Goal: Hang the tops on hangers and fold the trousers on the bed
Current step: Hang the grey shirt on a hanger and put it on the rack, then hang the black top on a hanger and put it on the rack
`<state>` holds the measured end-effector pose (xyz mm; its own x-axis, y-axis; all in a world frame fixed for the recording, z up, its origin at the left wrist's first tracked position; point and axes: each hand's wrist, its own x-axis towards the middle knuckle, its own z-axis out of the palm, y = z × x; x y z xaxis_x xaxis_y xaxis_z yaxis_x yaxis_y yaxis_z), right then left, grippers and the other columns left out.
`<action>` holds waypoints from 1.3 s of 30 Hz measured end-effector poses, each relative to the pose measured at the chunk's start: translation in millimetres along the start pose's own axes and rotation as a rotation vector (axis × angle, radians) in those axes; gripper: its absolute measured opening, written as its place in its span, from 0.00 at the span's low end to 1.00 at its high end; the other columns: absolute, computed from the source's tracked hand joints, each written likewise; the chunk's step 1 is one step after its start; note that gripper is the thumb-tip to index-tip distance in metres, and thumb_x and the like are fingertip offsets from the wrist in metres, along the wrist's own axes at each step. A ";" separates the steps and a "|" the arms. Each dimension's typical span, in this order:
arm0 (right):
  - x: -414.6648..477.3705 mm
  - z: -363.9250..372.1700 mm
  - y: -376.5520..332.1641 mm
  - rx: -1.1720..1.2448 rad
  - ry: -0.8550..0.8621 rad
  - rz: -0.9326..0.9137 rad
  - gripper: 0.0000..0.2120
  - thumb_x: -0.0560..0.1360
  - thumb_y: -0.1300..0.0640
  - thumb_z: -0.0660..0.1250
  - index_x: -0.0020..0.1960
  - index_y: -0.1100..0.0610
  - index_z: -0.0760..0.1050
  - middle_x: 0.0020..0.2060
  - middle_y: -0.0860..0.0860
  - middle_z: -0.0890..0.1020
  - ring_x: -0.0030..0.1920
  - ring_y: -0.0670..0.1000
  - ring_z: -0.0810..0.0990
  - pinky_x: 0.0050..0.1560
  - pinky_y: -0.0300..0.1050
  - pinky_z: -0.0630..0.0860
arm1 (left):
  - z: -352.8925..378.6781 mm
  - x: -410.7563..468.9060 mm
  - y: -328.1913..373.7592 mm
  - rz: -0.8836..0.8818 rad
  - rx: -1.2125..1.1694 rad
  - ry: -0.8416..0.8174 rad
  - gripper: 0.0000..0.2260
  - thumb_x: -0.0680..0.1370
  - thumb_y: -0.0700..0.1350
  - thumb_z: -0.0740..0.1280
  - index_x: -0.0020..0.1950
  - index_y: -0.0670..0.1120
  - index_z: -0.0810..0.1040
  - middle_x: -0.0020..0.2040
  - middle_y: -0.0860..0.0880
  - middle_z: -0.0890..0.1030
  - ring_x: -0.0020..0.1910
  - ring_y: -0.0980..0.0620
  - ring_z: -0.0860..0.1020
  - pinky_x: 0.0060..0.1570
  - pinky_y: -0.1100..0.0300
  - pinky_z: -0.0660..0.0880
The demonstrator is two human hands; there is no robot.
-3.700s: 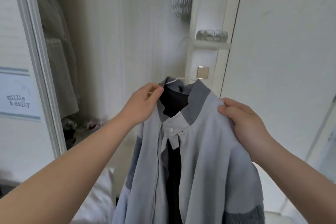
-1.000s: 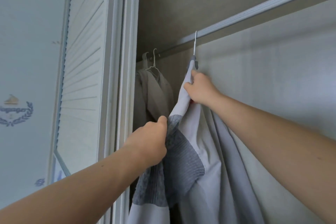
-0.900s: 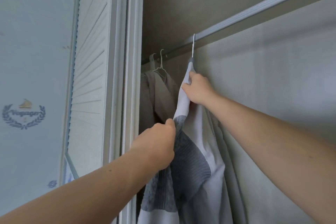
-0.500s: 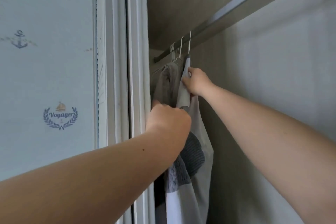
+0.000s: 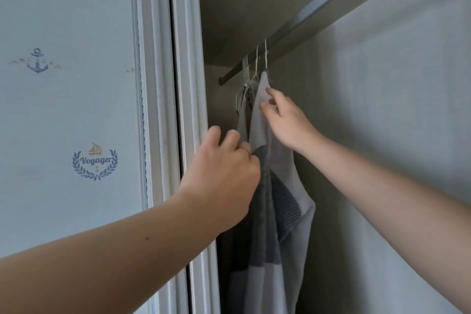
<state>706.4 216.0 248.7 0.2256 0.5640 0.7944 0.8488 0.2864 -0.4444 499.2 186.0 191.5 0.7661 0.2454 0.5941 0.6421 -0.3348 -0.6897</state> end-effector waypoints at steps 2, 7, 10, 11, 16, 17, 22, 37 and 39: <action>-22.6 -2.5 -8.8 -0.009 0.024 -0.077 0.27 0.84 0.42 0.53 0.81 0.45 0.55 0.78 0.49 0.61 0.78 0.51 0.58 0.76 0.52 0.58 | -0.9 -17.6 -12.1 0.018 -0.014 0.072 0.17 0.80 0.53 0.60 0.60 0.44 0.79 0.64 0.41 0.78 0.69 0.37 0.69 0.70 0.39 0.62; -81.4 -5.3 -36.8 -0.181 0.107 -0.258 0.27 0.84 0.42 0.51 0.81 0.46 0.55 0.79 0.45 0.59 0.80 0.48 0.52 0.79 0.55 0.53 | -3.7 -75.7 -39.0 -0.019 -0.108 0.150 0.27 0.78 0.60 0.59 0.70 0.45 0.77 0.75 0.40 0.71 0.79 0.38 0.59 0.75 0.34 0.56; -116.9 -1.0 -66.1 -0.285 0.069 -0.318 0.29 0.81 0.38 0.48 0.81 0.43 0.51 0.81 0.44 0.54 0.81 0.48 0.46 0.79 0.57 0.50 | -7.6 -121.8 -57.6 -0.061 -0.142 0.163 0.29 0.80 0.61 0.56 0.75 0.46 0.72 0.78 0.42 0.66 0.80 0.38 0.56 0.75 0.34 0.56; -128.1 1.5 -77.1 -0.311 0.049 -0.345 0.30 0.81 0.37 0.47 0.81 0.43 0.50 0.81 0.44 0.52 0.81 0.48 0.45 0.79 0.57 0.49 | -9.1 -138.3 -63.7 -0.076 -0.151 0.162 0.30 0.80 0.62 0.56 0.76 0.47 0.71 0.79 0.42 0.65 0.80 0.38 0.56 0.75 0.33 0.57; -184.3 22.4 -149.7 -0.377 -0.086 -0.436 0.31 0.81 0.35 0.47 0.81 0.42 0.47 0.82 0.45 0.49 0.81 0.51 0.42 0.78 0.63 0.49 | -21.4 -231.3 -91.1 -0.165 -0.190 0.133 0.31 0.80 0.63 0.55 0.79 0.48 0.66 0.80 0.44 0.62 0.81 0.38 0.55 0.75 0.34 0.55; -197.2 29.7 -167.0 -0.378 -0.108 -0.450 0.32 0.81 0.35 0.47 0.81 0.43 0.48 0.82 0.46 0.49 0.81 0.52 0.42 0.77 0.64 0.49 | -25.5 -252.7 -96.9 -0.188 -0.197 0.117 0.32 0.80 0.63 0.55 0.80 0.48 0.65 0.81 0.45 0.61 0.81 0.38 0.54 0.76 0.34 0.54; -277.2 82.7 -261.8 -0.332 -0.254 -0.528 0.32 0.80 0.35 0.47 0.81 0.44 0.49 0.82 0.46 0.50 0.81 0.54 0.44 0.78 0.61 0.46 | -52.3 -382.3 -124.2 -0.330 -0.250 -0.014 0.33 0.80 0.65 0.53 0.81 0.50 0.60 0.82 0.47 0.57 0.82 0.41 0.50 0.76 0.34 0.53; -557.0 292.1 -556.8 0.182 -0.749 -0.814 0.32 0.80 0.35 0.49 0.81 0.43 0.52 0.81 0.44 0.54 0.81 0.50 0.47 0.78 0.63 0.49 | -205.1 -857.2 -163.0 -0.949 -0.237 -0.550 0.33 0.80 0.69 0.50 0.82 0.53 0.58 0.83 0.50 0.54 0.82 0.43 0.48 0.77 0.37 0.49; -595.4 318.4 -589.7 0.265 -0.828 -0.860 0.32 0.79 0.34 0.50 0.81 0.43 0.53 0.81 0.43 0.55 0.81 0.51 0.49 0.78 0.62 0.49 | -230.6 -909.1 -155.4 -1.070 -0.216 -0.606 0.34 0.80 0.69 0.48 0.82 0.54 0.57 0.83 0.51 0.53 0.82 0.45 0.46 0.78 0.38 0.47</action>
<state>-80.7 -42.1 -94.0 -0.8154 0.4080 0.4106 0.4257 0.9033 -0.0521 -303.8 -194.8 -146.0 -0.2103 0.8464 0.4893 0.9769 0.1630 0.1379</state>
